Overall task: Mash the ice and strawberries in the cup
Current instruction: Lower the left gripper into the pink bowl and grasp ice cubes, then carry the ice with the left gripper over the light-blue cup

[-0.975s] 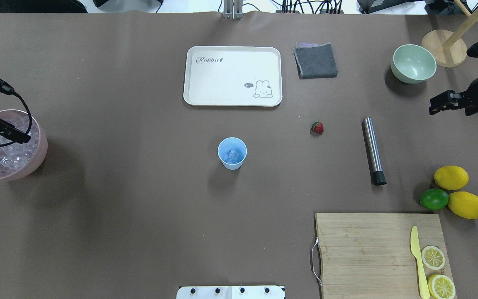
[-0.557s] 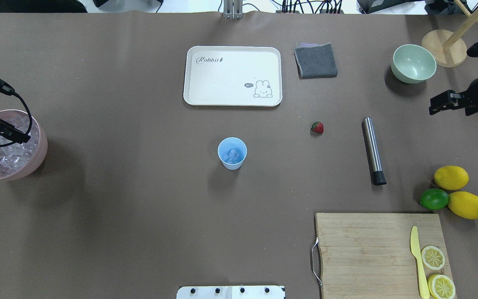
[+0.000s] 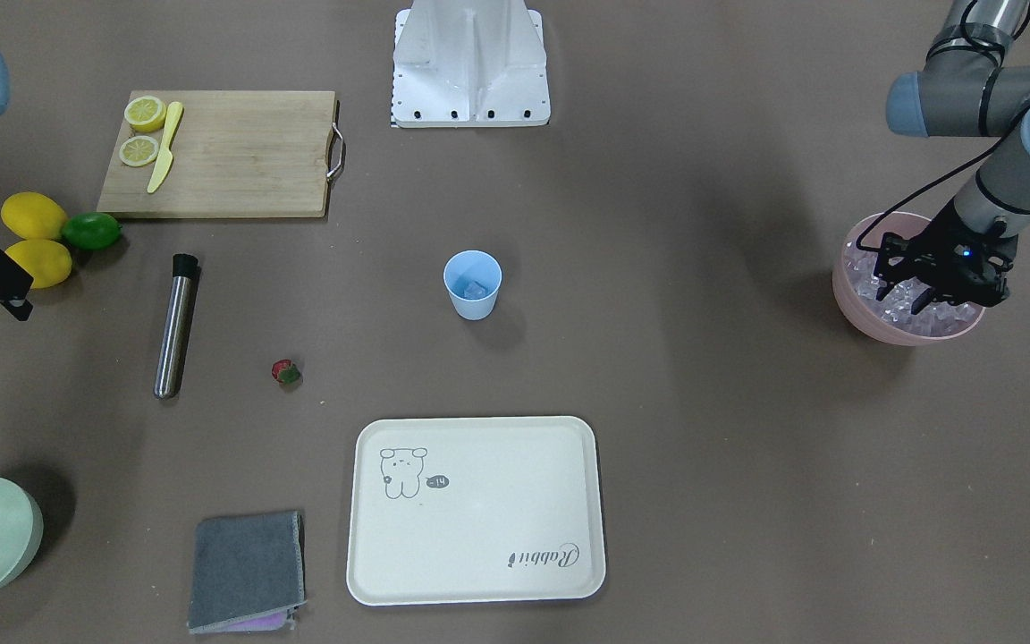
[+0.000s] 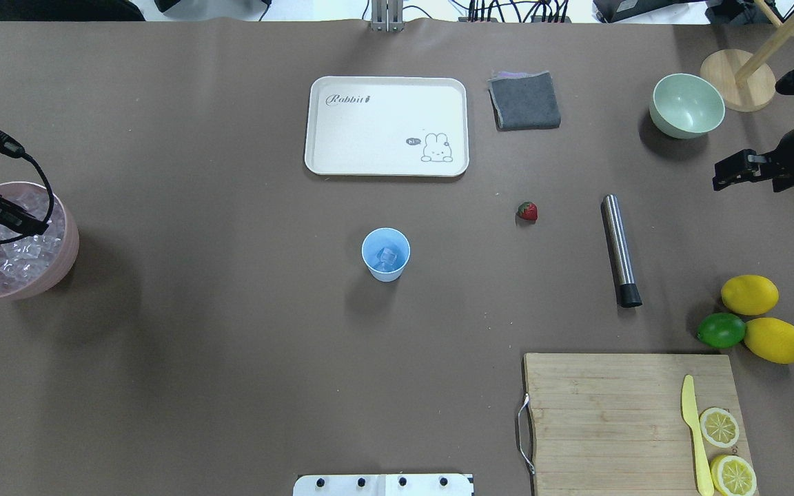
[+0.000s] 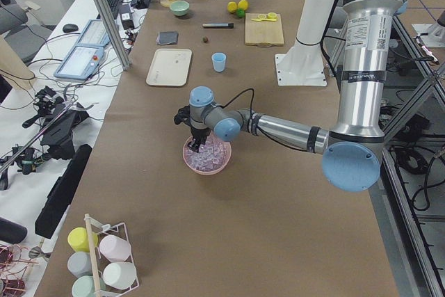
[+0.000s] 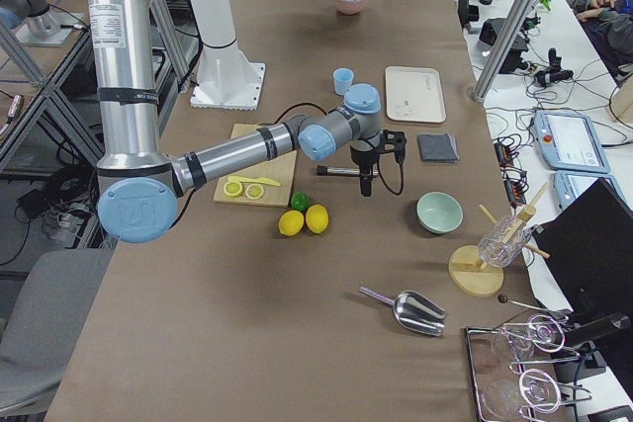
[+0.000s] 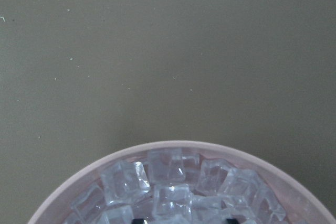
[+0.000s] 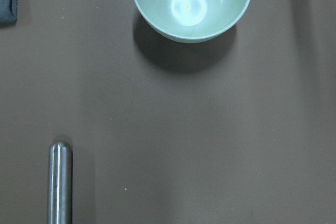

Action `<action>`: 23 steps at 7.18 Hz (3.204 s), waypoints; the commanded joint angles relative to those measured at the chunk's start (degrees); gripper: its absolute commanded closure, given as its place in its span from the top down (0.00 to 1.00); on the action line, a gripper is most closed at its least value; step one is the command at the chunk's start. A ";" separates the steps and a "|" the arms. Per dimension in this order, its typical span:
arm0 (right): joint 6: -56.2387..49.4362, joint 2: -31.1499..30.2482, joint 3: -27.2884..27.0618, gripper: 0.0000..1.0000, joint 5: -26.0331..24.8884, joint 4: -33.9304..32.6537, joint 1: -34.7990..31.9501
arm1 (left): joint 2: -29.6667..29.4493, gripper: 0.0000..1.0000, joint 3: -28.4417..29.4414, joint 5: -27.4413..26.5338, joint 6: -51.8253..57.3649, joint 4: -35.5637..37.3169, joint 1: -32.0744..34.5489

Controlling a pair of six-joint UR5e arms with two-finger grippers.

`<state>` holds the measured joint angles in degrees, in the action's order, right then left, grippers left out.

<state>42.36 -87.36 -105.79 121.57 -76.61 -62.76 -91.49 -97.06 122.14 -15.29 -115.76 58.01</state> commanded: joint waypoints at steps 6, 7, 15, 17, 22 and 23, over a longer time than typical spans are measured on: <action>0.00 0.00 -0.21 1.00 0.07 -0.03 0.00 | -0.87 0.00 -3.39 9.15 0.18 0.89 4.38; 0.00 0.00 -0.21 1.00 0.07 -0.03 0.00 | -1.57 0.00 -4.00 9.43 -0.43 0.89 4.66; 0.09 0.00 0.23 1.00 0.16 -0.11 0.00 | -22.55 0.00 -4.81 -1.41 -38.45 0.36 -12.94; 0.09 0.00 0.32 1.00 0.07 -0.11 0.00 | -29.94 0.00 -1.65 -11.18 -47.95 0.45 -21.50; 0.26 0.09 -0.12 1.00 0.86 -0.20 -0.44 | -37.97 0.00 1.88 -22.89 -55.99 0.72 -27.86; 0.18 0.09 -0.12 1.00 0.86 -0.29 -0.44 | -37.88 0.00 1.88 -23.52 -55.99 0.80 -28.12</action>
<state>42.58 -87.31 -105.94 122.36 -76.83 -63.14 -129.28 -95.23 99.82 -71.13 -115.02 30.27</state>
